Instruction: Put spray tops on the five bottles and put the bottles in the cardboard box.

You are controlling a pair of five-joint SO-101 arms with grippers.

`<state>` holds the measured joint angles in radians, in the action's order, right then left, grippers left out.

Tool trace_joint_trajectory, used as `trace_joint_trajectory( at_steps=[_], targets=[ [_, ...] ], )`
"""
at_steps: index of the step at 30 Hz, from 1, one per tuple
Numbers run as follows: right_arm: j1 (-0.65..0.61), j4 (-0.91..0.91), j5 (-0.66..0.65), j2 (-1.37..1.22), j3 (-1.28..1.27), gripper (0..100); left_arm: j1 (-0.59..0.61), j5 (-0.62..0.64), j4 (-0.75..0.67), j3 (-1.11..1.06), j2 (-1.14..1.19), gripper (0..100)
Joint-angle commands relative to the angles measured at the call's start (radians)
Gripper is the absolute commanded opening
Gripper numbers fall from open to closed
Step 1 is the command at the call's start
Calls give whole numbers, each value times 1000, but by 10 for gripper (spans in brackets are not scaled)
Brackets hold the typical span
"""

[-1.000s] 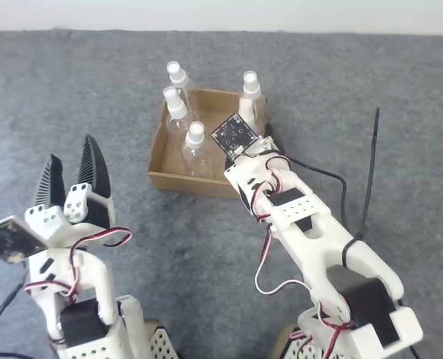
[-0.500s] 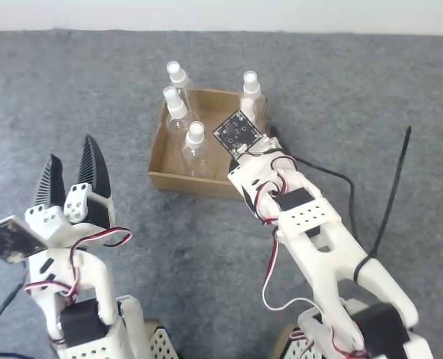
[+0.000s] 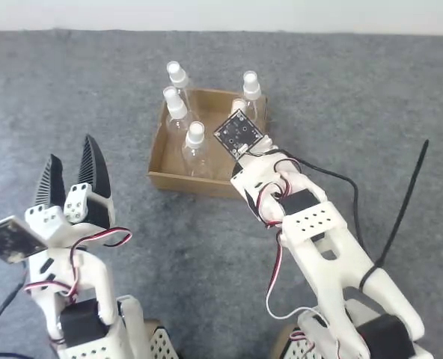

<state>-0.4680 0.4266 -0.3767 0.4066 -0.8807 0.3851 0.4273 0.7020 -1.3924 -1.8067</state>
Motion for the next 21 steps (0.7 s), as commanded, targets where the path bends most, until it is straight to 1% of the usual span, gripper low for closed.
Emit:
trace_joint_trajectory(
  at_steps=[1,9,15,19,21],
  targets=[
    [15,30,9,65,34,48,3,5,-34,10,-14,211],
    [47,30,8,68,32,47,3,5,-34,10,-14,211],
    [62,64,8,84,32,47,3,5,-34,10,-14,212],
    [61,102,3,127,28,5,3,5,-34,10,-14,212],
    [59,140,3,160,28,7,3,5,-34,10,-14,212]
  ],
)
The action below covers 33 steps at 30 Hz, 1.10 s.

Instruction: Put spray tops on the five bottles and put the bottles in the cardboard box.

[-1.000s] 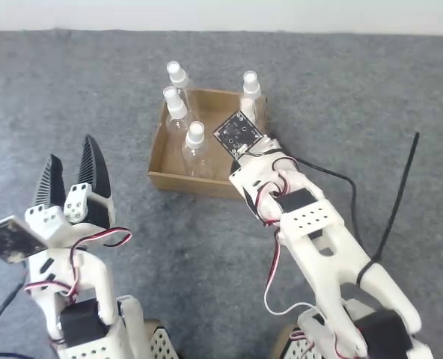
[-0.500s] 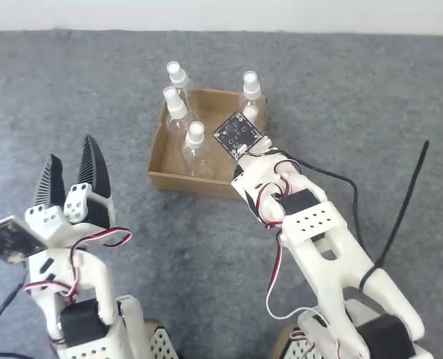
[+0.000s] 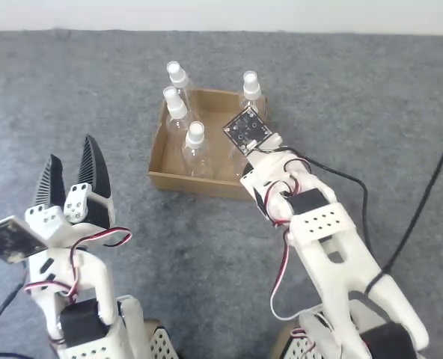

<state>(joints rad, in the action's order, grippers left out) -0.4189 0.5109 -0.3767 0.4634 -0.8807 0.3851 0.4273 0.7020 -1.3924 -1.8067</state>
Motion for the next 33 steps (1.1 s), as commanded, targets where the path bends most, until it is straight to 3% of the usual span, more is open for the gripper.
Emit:
trace_joint_trajectory(
  at_steps=[1,6,14,20,33],
  targets=[
    [10,73,3,120,28,6,3,5,-34,10,-14,212],
    [13,110,8,197,15,6,3,5,-34,10,-14,212],
    [10,22,11,395,-126,6,-3,5,-34,10,-14,210],
    [8,15,100,541,-187,9,-49,-28,-29,10,-14,209],
    [7,-188,117,665,-353,7,-184,-199,-32,12,-14,26]
  ],
)
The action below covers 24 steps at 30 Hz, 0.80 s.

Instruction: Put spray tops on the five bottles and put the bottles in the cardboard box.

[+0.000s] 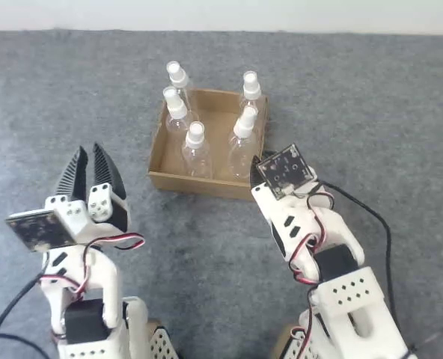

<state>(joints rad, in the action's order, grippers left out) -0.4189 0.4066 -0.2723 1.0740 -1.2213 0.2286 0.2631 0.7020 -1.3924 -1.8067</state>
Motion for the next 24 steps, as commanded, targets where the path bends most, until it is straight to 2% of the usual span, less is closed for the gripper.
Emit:
trace_joint_trajectory(
  at_steps=[1,12,24],
  targets=[
    [7,-101,12,62,-25,7,-35,-38,-32,12,-14,21],
    [7,-245,12,160,-132,7,-98,-34,-12,15,-14,13],
    [13,-234,12,329,-215,7,-100,-32,5,16,-14,13]
  ],
)
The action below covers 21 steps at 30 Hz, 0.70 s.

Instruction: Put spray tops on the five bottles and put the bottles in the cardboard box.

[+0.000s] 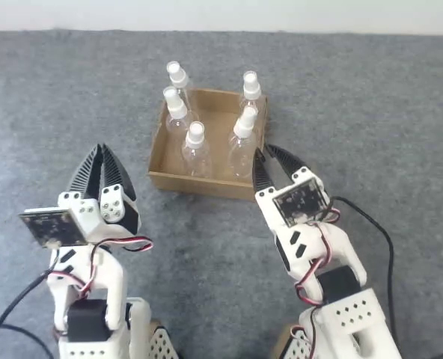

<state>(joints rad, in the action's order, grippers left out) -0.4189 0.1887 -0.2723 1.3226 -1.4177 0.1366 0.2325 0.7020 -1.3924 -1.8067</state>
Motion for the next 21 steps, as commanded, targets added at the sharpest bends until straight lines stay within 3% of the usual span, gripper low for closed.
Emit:
trace_joint_trajectory(
  at_steps=[1,9,14,21],
  targets=[
    [15,-16,11,101,-34,7,-8,-2,6,16,-14,13],
    [81,-16,9,334,-170,8,-9,-3,6,-5,-14,13],
    [87,-15,6,495,-259,7,-69,-44,8,-50,-14,13],
    [150,44,6,493,-264,9,-64,-109,9,-104,-14,13]
  ],
)
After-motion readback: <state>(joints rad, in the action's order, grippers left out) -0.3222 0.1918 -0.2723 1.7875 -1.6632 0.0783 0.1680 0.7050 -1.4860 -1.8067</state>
